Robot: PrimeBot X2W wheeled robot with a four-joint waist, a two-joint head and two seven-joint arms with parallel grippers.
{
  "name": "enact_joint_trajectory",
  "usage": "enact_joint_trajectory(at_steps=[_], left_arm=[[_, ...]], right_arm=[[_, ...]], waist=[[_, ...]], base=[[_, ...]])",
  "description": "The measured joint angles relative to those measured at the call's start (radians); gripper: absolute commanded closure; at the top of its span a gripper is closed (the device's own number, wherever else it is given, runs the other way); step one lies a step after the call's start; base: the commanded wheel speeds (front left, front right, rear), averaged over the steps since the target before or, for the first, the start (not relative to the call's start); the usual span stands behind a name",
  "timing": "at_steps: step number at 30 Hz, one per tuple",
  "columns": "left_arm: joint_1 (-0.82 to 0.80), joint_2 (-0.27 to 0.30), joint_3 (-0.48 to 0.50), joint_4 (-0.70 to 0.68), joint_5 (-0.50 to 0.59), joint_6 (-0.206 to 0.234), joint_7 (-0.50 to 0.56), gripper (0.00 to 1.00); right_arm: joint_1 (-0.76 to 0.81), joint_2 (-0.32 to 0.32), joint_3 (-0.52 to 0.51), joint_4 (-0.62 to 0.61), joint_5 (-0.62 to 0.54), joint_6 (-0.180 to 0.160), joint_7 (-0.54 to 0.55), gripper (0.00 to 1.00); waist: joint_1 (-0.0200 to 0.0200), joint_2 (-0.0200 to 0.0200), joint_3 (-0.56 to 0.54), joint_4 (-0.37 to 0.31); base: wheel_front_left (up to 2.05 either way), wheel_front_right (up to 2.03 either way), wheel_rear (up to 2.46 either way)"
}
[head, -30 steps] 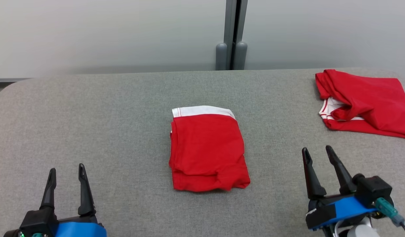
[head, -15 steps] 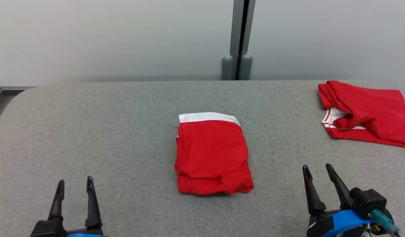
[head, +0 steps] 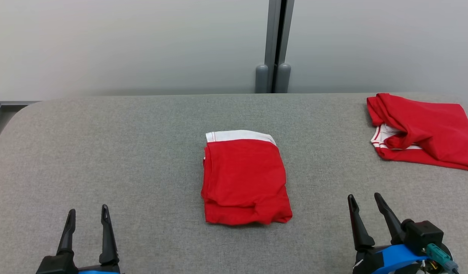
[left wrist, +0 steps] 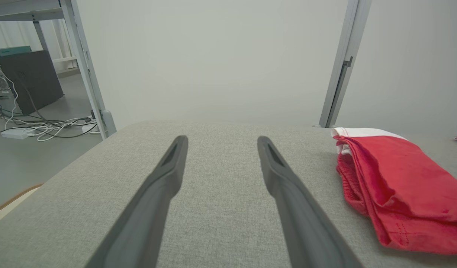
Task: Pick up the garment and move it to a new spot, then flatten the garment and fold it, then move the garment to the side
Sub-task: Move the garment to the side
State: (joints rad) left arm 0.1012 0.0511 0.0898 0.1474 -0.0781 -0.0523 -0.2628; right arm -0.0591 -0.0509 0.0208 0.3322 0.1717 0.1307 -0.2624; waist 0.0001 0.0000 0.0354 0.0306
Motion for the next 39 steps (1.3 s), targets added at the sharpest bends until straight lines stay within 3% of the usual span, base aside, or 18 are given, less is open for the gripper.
enact_joint_trajectory(at_steps=[12,20,29,34,39], left_arm=[[-0.004,0.0,0.018,0.007,0.0,-0.003,0.0,0.0],[-0.066,0.0,0.006,0.01,-0.001,-0.011,0.0,0.0],[-0.142,0.0,-0.015,0.019,-0.015,-0.019,0.0,0.0],[-0.169,0.0,-0.03,0.03,-0.033,-0.015,0.0,0.0],[-0.171,0.0,-0.037,0.029,-0.039,-0.006,0.0,0.0]], right_arm=[[-0.011,0.0,-0.001,0.015,0.001,0.0,0.0,0.0],[-0.236,0.001,0.077,0.055,-0.036,0.0,0.017,0.0],[-0.525,0.0,0.146,0.307,-0.045,0.0,0.1,0.0],[-0.579,-0.001,0.195,0.514,-0.025,0.0,0.137,0.0],[-0.59,0.0,0.23,0.6,0.001,0.0,0.129,0.0]], waist=[[-0.0001,0.0,0.01,-0.004],[0.0,0.0,0.063,0.016],[0.0002,0.0001,0.147,0.066],[0.0001,0.0001,0.189,0.098],[0.0001,0.0001,0.208,0.108]], base=[[0.0,0.0,0.0],[0.0,0.0,0.0],[0.0,0.0,0.0],[0.0,0.0,0.0],[0.0,0.0,0.0]])
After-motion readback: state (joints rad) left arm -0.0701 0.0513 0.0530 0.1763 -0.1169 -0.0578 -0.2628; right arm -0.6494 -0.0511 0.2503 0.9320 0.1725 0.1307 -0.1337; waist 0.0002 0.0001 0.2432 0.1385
